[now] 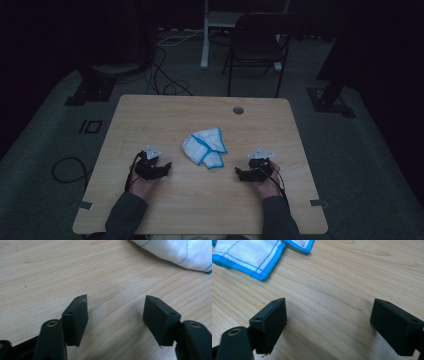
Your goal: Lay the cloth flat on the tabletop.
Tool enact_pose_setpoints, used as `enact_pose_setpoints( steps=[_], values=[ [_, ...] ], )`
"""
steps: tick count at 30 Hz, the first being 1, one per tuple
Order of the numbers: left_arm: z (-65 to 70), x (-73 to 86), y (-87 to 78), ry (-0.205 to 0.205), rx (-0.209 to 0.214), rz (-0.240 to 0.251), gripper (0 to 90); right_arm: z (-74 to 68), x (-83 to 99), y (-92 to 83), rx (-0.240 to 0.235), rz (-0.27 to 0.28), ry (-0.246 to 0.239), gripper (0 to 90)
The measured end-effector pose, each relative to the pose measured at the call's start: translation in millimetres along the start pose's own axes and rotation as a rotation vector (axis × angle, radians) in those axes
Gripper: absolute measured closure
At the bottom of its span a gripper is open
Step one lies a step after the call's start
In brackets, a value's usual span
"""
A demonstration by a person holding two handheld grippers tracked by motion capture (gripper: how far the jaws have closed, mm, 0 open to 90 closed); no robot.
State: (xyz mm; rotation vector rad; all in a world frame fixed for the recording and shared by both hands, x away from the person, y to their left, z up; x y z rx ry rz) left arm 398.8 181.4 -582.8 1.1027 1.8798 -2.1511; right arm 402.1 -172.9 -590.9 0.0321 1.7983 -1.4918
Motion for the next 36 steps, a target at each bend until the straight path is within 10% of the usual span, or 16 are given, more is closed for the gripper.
enact_pose_setpoints(
  steps=[14, 24, 36],
  values=[
    [8.1, -11.7, -12.5, 0.033, 0.030, 0.006, 46.6, -1.5, 0.7, -0.6, 0.005, 0.003, 0.004, 15.1],
    [22.7, -27.7, -18.7, 0.068, 0.127, 0.016, 58.7, -1.5, 0.7, -0.6, 0.005, 0.002, 0.004, 15.1],
    [30.4, -36.2, -15.7, 0.097, 0.126, 0.014, 59.1, -1.5, 0.7, -0.6, 0.005, 0.003, 0.004, 15.1]
  ],
)
Point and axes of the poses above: each handheld gripper's, and its own axes: y roughly forward along the jaws, x roughly out of its underside, z roughly to its right, the point moved 6 cm from there along y, roughly forward along the jaws, and after that the axes turned 12 degrees about -z, right-handed, at the moved point
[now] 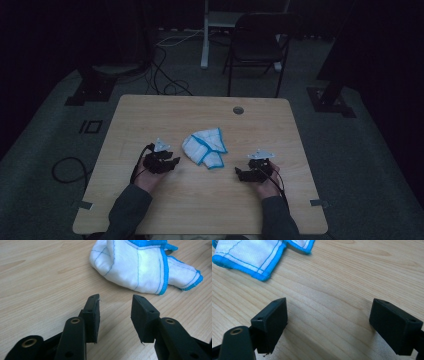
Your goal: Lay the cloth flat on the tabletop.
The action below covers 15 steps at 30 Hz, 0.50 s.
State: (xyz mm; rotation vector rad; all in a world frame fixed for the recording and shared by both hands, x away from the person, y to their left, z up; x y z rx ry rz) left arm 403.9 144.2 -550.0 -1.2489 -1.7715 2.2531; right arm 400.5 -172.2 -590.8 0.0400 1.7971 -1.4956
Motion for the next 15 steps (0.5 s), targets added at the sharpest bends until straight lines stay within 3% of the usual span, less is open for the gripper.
enact_pose_setpoints(
  steps=[15],
  values=[
    [29.7, -28.6, 15.7, 0.103, 0.010, -0.005, 59.2, 0.0, -0.1, 0.0, 0.000, 0.001, 0.000, 15.1]
  ],
)
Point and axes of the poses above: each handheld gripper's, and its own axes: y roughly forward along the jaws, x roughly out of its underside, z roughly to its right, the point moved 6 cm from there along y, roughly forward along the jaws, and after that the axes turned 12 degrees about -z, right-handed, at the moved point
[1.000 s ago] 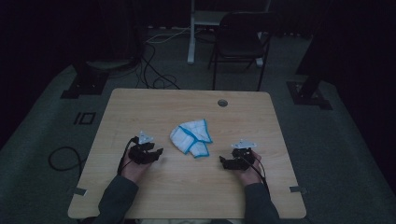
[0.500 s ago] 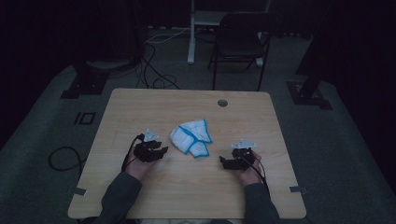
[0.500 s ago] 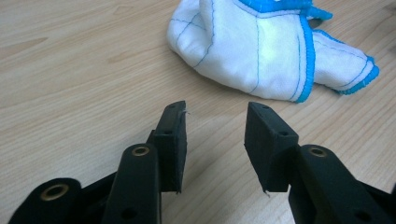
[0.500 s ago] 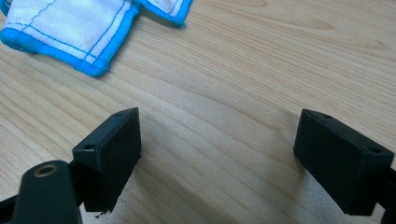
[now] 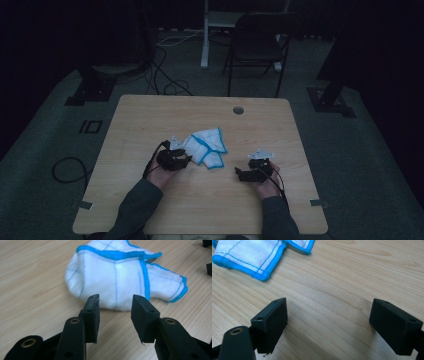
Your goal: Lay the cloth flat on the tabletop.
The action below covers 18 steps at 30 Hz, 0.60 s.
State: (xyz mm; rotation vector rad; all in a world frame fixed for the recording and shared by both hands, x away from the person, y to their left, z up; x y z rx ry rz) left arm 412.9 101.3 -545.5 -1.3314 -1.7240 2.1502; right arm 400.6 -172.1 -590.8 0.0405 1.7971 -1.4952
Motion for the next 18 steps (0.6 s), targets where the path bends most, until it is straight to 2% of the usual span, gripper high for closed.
enact_pose_setpoints(
  steps=[7, 18],
  values=[
    [7.4, -13.8, 8.2, 0.042, -0.004, -0.003, 59.2, 0.0, 0.0, 0.0, 0.000, 0.000, 0.001, 15.1],
    [13.5, -35.9, 13.8, 0.071, -0.001, 0.008, 60.2, -0.1, -0.1, 0.0, 0.000, 0.000, 0.002, 15.1]
  ],
)
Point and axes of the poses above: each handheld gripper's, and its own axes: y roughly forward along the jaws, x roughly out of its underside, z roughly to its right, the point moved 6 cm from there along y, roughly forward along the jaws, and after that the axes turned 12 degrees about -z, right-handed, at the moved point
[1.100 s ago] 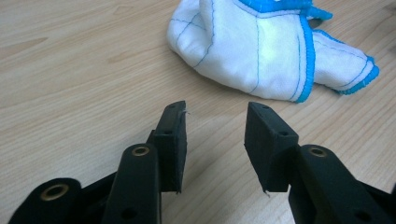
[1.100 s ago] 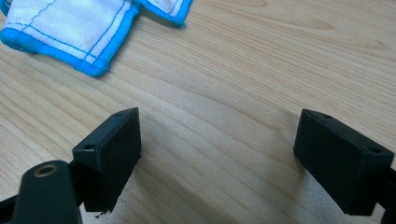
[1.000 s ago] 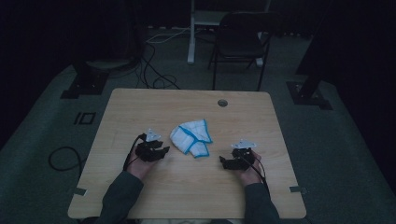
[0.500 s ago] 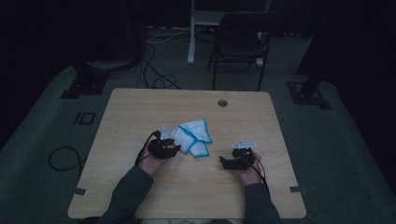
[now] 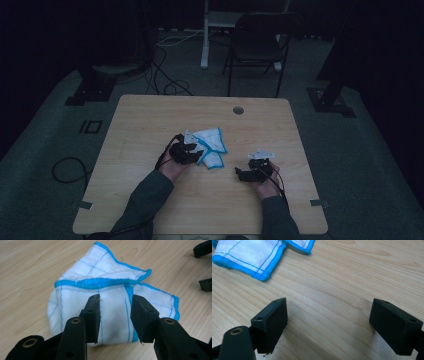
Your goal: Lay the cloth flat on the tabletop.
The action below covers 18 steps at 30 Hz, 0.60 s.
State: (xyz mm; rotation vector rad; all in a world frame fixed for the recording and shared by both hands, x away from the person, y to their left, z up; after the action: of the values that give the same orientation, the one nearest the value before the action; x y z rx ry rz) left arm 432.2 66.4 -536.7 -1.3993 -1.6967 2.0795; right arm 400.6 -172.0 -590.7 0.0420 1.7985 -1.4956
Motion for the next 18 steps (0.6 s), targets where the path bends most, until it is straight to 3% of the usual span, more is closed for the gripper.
enact_pose_setpoints(
  steps=[18],
  values=[
    [5.2, -29.9, 17.2, 0.009, 0.013, 0.003, 65.3, 0.1, 0.0, 0.0, 0.000, 0.000, -0.002, 15.1]
  ],
)
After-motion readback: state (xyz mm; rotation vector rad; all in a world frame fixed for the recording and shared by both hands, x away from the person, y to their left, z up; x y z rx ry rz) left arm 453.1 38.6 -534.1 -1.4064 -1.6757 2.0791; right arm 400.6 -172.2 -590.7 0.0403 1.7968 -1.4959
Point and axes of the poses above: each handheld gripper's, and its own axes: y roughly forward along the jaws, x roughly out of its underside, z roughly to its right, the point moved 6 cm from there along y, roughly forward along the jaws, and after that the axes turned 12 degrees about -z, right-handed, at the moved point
